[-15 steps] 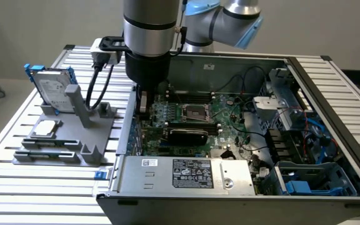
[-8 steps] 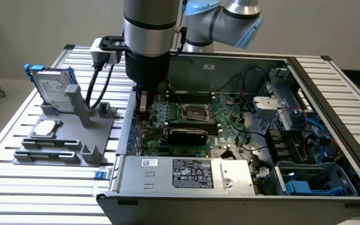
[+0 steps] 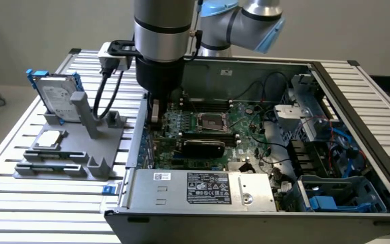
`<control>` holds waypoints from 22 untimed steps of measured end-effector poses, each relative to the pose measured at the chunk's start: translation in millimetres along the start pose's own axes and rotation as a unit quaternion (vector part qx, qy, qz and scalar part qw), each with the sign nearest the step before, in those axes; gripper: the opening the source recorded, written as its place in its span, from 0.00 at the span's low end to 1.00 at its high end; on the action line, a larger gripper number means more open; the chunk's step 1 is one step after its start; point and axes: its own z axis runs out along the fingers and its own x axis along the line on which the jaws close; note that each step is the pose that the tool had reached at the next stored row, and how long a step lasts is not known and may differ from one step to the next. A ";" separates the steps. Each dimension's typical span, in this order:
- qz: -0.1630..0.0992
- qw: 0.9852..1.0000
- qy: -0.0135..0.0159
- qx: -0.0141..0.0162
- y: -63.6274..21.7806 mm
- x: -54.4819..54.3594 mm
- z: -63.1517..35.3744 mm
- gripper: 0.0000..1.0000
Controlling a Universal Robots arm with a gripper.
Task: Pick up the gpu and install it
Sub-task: 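Press down on the gpu until it lock into place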
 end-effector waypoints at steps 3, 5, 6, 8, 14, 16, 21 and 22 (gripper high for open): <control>0.000 1.000 0.001 0.000 -0.1 0.0 1.2 0.11; 0.000 1.000 0.001 0.000 -0.1 -0.1 1.8 0.11; 0.000 1.000 0.001 0.000 -0.1 -0.2 2.1 0.11; 0.000 1.000 0.002 0.000 0.0 -0.2 2.2 0.11; 0.000 1.000 0.002 0.000 -7.8 -0.4 1.4 0.11; 0.000 1.000 0.002 0.000 -12.5 -0.3 0.8 0.11; 0.000 1.000 0.002 0.000 -28.6 -0.3 -3.6 0.11; 0.000 1.000 0.002 0.000 -31.3 -0.3 -4.9 0.11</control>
